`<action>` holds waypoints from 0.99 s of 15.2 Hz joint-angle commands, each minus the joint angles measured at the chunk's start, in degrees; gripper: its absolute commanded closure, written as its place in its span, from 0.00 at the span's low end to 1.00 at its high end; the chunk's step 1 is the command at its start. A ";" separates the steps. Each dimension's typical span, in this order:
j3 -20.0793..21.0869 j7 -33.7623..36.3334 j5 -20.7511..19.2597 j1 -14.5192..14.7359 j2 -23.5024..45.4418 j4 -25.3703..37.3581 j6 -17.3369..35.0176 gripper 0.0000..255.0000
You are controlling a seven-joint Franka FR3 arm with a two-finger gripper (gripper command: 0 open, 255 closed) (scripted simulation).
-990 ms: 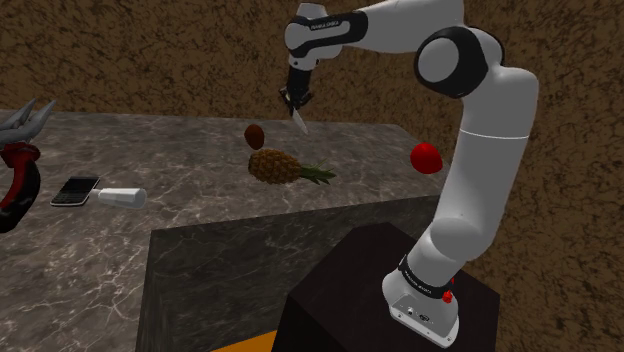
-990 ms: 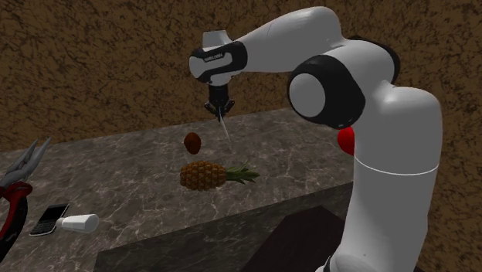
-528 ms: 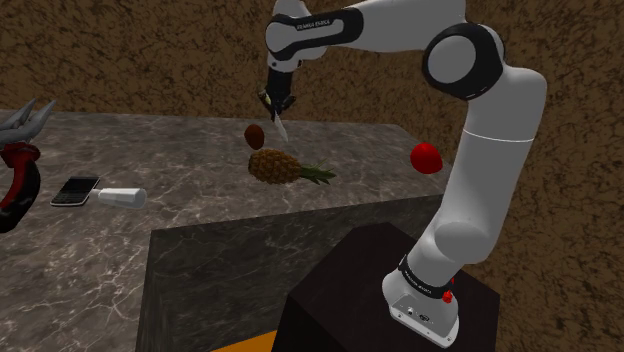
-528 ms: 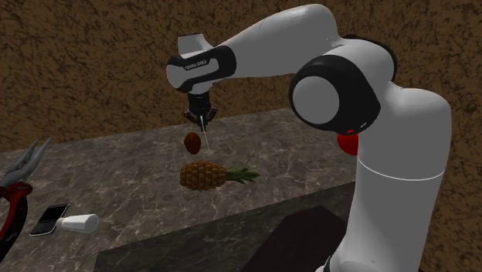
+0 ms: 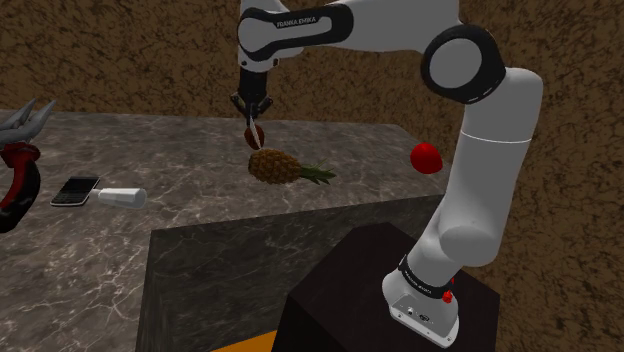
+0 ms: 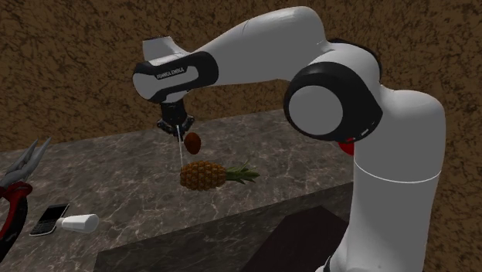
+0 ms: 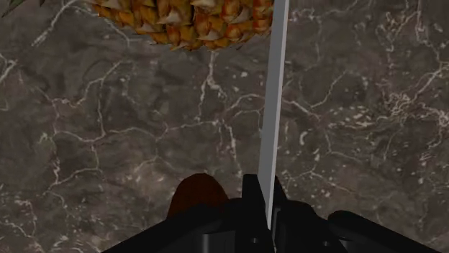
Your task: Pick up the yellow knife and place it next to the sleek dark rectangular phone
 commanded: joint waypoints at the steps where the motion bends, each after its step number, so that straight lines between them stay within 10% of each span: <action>1: 0.79 2.50 -0.29 1.57 0.53 0.43 0.06 1.00; 15: 5.32 18.54 -2.73 13.17 12.31 18.33 -6.42 1.00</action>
